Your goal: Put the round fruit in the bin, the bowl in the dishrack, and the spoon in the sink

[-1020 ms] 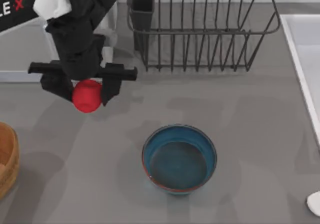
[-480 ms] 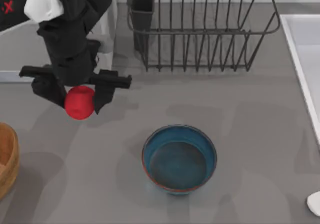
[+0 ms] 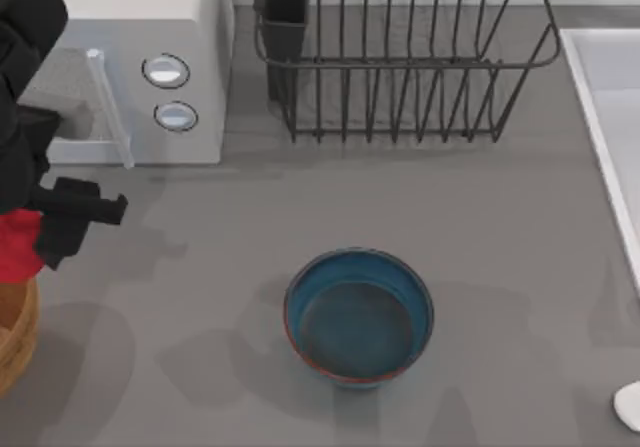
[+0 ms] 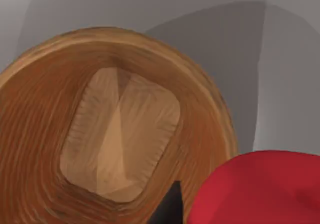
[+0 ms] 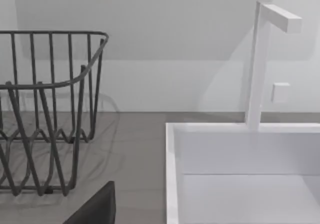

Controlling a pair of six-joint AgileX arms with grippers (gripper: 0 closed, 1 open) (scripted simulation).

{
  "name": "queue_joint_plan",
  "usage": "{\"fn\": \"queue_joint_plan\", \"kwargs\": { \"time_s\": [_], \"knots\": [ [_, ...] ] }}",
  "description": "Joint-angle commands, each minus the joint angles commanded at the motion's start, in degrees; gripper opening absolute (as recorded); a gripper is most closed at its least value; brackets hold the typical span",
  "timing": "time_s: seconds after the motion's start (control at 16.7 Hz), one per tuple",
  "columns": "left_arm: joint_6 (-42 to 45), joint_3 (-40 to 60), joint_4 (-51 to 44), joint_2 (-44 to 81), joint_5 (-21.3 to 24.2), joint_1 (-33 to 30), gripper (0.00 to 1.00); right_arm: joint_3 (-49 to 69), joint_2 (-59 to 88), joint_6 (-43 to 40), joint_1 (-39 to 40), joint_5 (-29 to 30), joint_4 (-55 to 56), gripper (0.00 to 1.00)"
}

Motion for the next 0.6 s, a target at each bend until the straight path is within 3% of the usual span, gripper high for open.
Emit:
{"fn": "queue_joint_plan", "kwargs": {
  "time_s": [0.3, 0.6],
  "knots": [
    [2.1, -6.2, -1.7, -11.6, -5.6, 8.0, 0.00, 0.0, 0.0, 0.0, 0.0, 0.0, 0.0, 1.00],
    [2.5, -7.1, -2.0, -13.6, -7.0, 9.3, 0.00, 0.0, 0.0, 0.0, 0.0, 0.0, 0.0, 1.00]
  ]
}}
